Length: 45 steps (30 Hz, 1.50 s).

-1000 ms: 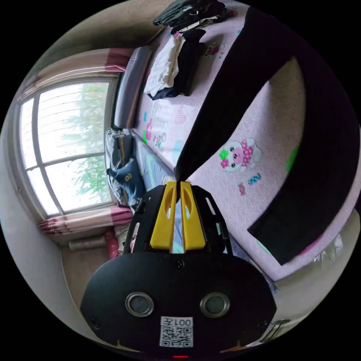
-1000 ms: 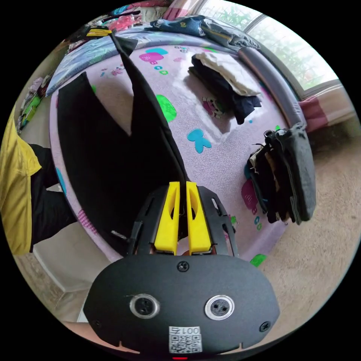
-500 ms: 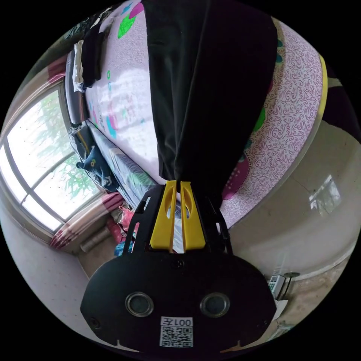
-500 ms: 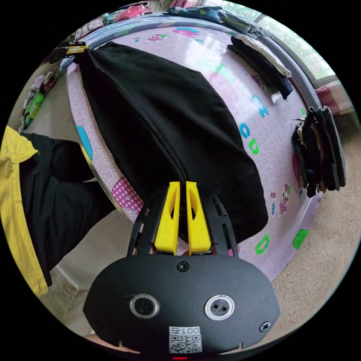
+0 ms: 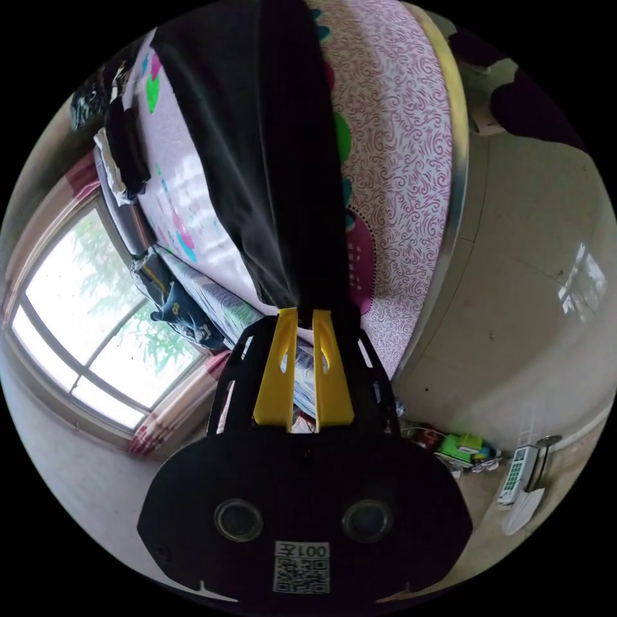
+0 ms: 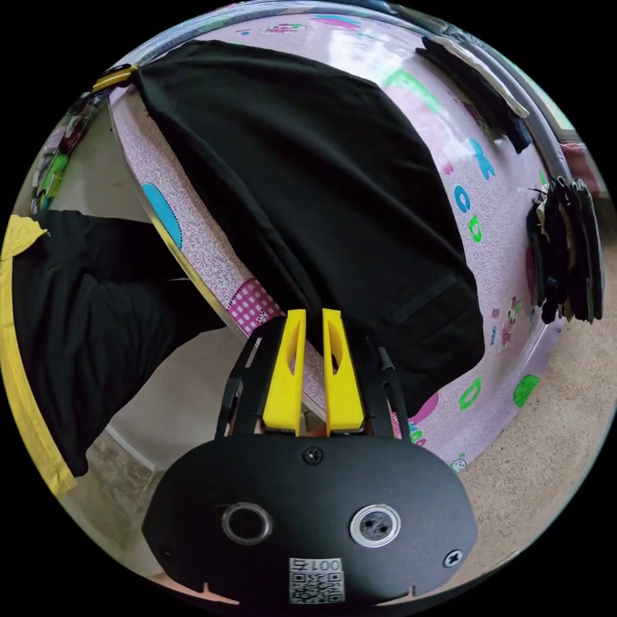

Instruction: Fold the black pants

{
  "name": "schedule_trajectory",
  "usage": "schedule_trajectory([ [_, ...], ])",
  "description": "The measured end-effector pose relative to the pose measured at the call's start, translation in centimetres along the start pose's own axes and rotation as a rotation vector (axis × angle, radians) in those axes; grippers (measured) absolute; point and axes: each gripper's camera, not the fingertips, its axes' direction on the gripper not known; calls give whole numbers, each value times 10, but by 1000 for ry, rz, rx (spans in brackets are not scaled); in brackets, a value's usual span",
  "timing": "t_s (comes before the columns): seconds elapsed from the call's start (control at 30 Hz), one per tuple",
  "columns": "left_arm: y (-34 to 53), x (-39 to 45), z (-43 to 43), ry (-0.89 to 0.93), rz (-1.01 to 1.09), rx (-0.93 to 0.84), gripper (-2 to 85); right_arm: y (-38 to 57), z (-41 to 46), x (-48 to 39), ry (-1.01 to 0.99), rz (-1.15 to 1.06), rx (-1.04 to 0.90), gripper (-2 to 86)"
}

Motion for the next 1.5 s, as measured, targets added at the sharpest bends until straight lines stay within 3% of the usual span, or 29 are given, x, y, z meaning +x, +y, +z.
schedule_trajectory([
  [0.23, 56, -15, 0, 75, -132, -89, -5, 30, -35, 29, -210, 163, 91, 69],
  [0.33, 100, -29, 2, 233, -292, -158, -11, 39, -69, 45, -300, 229, 254, 45],
  [0.43, 154, -56, 1, 527, -610, -211, -13, 22, -106, 51, -362, 137, 400, 25],
  [0.47, 179, -68, 1, 699, -795, -201, -14, 15, -113, 51, -366, 100, 421, 23],
  [0.6, 258, -86, -9, 1290, -1403, 57, -15, -54, -155, 45, -390, -187, 554, 10],
  [0.77, 302, -93, -26, 1521, -1780, 380, 4, -154, -202, 30, -458, -488, 638, 7],
  [0.9, 328, -91, -15, 1684, -1989, 489, 59, -246, -244, -3, -506, -661, 603, 8],
  [1.13, 382, -84, 26, 1930, -2256, 568, 81, -404, -280, -81, -424, -853, 387, 11],
  [1.5, 446, -101, 62, 2182, -2437, 457, 47, -564, -264, -183, -400, -1015, 82, 23],
])
